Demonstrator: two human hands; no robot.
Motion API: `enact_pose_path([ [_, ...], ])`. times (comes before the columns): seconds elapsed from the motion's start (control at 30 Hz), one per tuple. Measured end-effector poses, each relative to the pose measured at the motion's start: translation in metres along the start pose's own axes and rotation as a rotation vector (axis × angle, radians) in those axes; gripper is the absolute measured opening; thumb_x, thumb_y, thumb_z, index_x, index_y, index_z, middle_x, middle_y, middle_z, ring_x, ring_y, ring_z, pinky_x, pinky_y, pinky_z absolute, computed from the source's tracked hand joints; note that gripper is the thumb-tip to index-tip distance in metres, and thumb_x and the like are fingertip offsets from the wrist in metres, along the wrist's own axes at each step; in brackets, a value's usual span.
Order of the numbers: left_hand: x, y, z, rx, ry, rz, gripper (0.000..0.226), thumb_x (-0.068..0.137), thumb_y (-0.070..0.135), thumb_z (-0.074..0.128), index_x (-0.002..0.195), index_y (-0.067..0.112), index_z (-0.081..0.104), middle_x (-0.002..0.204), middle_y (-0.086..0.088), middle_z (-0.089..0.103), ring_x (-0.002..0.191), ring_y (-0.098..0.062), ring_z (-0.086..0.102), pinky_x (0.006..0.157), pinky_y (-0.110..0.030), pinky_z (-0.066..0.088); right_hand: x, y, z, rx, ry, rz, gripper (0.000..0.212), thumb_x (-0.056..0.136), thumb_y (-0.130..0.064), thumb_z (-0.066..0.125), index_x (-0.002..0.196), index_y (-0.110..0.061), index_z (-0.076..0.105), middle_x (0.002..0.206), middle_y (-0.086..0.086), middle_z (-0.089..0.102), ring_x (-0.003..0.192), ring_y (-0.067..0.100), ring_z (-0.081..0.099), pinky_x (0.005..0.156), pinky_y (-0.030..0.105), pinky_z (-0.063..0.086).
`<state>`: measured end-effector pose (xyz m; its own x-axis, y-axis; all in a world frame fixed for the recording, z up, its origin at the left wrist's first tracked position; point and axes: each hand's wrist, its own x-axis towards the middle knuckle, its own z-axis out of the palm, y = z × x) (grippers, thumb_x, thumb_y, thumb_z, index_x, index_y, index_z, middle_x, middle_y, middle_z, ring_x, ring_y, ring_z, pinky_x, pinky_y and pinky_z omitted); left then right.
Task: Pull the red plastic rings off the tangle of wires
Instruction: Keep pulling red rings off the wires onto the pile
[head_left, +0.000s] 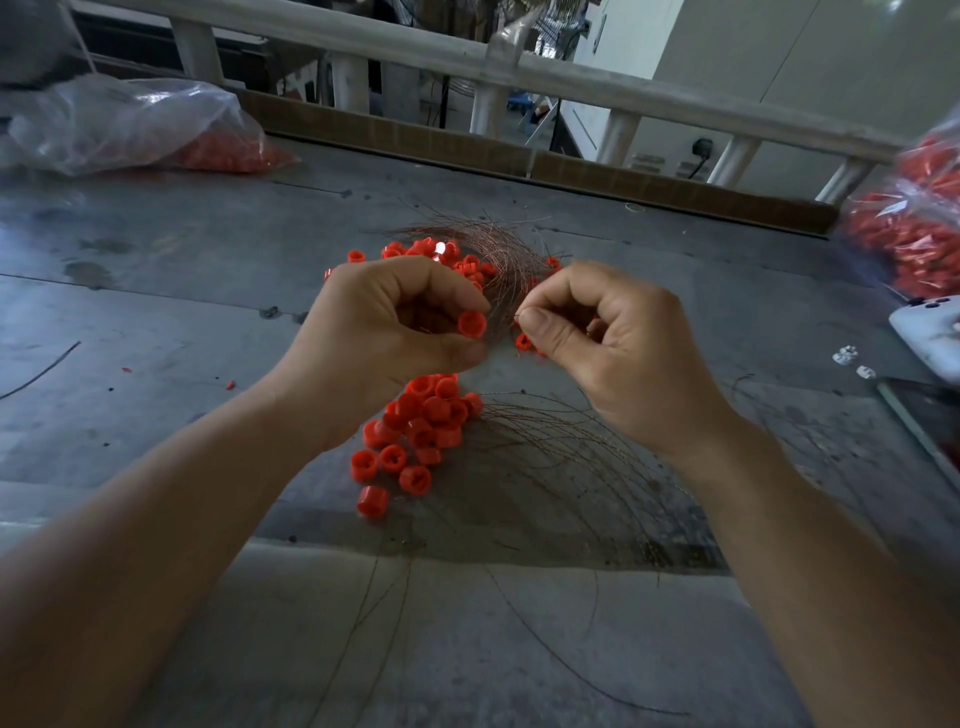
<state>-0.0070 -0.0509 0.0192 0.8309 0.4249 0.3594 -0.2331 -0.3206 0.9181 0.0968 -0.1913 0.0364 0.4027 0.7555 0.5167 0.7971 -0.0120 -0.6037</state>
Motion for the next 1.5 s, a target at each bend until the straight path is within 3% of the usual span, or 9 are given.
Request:
enact_pose_path([
  [0.53,-0.0025,0.0041,0.0025,-0.027,-0.051,-0.031,0.025,0.051,0.017,0.069,0.076,0.02,0.066,0.07,0.009,0.07,0.066,-0.004,0.065,0.063,-0.011,0.05,-0.0013,-0.0019,-0.0002,-0.022,-0.003,0.0,0.012,0.085,-0.01,0.061,0.076,-0.017,0.059,0.068,-0.015,0.054,0.063,0.0,0.053,0.059,0.009,0.038],
  [0.7,-0.0038,0.0056,0.0027,-0.021,-0.062,-0.038,0.03,0.057,0.021,0.066,0.085,0.028,0.067,0.086,0.004,0.072,0.078,-0.009,0.068,0.067,-0.013,0.052,-0.0011,-0.0014,-0.0001,-0.032,-0.003,0.002,0.012,0.085,-0.011,0.06,0.076,-0.019,0.059,0.068,-0.016,0.054,0.063,-0.001,0.052,0.059,0.008,0.037],
  [0.8,-0.0048,0.0064,0.0032,-0.034,-0.12,-0.025,0.029,0.073,0.006,0.062,0.092,0.028,0.064,0.083,0.015,0.072,0.075,0.0,0.067,0.064,-0.008,0.049,-0.0012,-0.0007,-0.0004,-0.031,0.008,0.012,0.012,0.085,-0.012,0.061,0.076,-0.02,0.059,0.068,-0.016,0.054,0.062,-0.001,0.052,0.059,0.008,0.037],
  [0.9,-0.0048,0.0048,0.0022,-0.063,-0.135,-0.024,0.036,0.08,-0.008,0.055,0.098,0.022,0.063,0.08,0.006,0.072,0.075,-0.004,0.068,0.064,-0.012,0.05,-0.0011,-0.0007,-0.0009,-0.033,0.005,0.023,0.012,0.085,-0.012,0.061,0.076,-0.02,0.059,0.068,-0.016,0.055,0.062,-0.001,0.052,0.059,0.008,0.037],
  [1.07,-0.0053,0.006,0.0014,-0.113,-0.16,-0.003,0.028,0.074,-0.001,0.058,0.094,0.018,0.064,0.08,0.007,0.072,0.079,-0.007,0.068,0.069,-0.014,0.051,-0.0009,-0.0011,-0.0008,-0.042,-0.006,0.043,0.011,0.085,-0.011,0.062,0.076,-0.017,0.06,0.069,-0.01,0.058,0.063,0.002,0.053,0.059,0.009,0.038],
  [1.23,-0.0045,0.0053,-0.0005,-0.269,-0.15,-0.066,0.034,0.058,0.008,0.064,0.089,0.019,0.068,0.083,0.002,0.073,0.08,-0.009,0.069,0.069,-0.013,0.051,-0.0014,-0.0015,-0.001,-0.044,-0.005,0.054,0.009,0.085,-0.011,0.062,0.077,-0.014,0.062,0.071,-0.004,0.061,0.064,0.007,0.055,0.059,0.011,0.04],
  [1.4,-0.0037,0.0044,-0.0016,-0.335,-0.213,-0.077,0.031,0.062,0.006,0.072,0.089,0.023,0.074,0.083,0.0,0.074,0.08,-0.01,0.069,0.069,-0.015,0.052,-0.0018,-0.0019,-0.0014,-0.045,-0.003,0.066,0.009,0.085,-0.012,0.062,0.076,-0.014,0.062,0.069,-0.007,0.06,0.06,0.002,0.052,0.057,0.01,0.039],
  [1.5,-0.0033,0.0033,-0.0027,-0.37,-0.216,-0.088,0.031,0.066,0.007,0.066,0.092,0.022,0.073,0.082,0.0,0.073,0.08,-0.01,0.069,0.07,-0.016,0.052,-0.0016,-0.0021,-0.002,-0.054,0.011,0.071,0.01,0.084,-0.012,0.063,0.075,-0.015,0.062,0.068,-0.008,0.06,0.058,0.001,0.051,0.055,0.01,0.037],
])
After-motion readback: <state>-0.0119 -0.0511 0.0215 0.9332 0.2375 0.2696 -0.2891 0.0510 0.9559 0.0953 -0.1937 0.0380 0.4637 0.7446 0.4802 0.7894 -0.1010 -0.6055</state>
